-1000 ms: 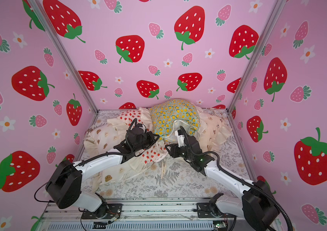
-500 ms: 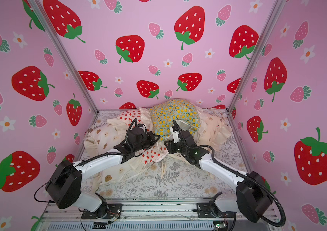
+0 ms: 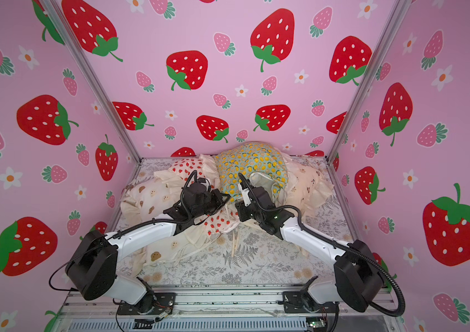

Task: Zip up pillowcases
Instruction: Zip the zipper on the pillowcase.

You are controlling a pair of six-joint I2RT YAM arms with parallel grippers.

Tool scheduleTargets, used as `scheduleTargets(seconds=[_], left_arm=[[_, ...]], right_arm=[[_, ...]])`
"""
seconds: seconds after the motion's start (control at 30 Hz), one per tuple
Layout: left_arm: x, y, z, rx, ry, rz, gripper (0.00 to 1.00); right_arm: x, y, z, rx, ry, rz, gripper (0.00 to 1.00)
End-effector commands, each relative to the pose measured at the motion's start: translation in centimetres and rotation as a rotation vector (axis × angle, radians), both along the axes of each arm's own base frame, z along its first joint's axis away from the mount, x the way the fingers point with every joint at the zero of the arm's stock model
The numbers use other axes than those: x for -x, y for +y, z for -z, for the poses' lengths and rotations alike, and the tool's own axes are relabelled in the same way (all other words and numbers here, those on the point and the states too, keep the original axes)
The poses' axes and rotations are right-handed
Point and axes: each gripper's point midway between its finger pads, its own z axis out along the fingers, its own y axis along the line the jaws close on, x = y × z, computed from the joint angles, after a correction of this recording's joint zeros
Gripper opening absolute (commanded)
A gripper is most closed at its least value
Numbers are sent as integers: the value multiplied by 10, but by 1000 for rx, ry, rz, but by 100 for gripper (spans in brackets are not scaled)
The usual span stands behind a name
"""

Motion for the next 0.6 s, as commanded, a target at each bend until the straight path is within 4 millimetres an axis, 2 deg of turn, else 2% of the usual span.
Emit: scheduleTargets(seconds=[0.0, 0.57], left_arm=[[3, -7, -24, 35, -39, 27, 0], [3, -6, -26, 29, -48, 28, 0]], right_arm=[[-2, 8, -9, 6, -30, -21, 22], [-7, 8, -5, 41, -44, -4, 12]])
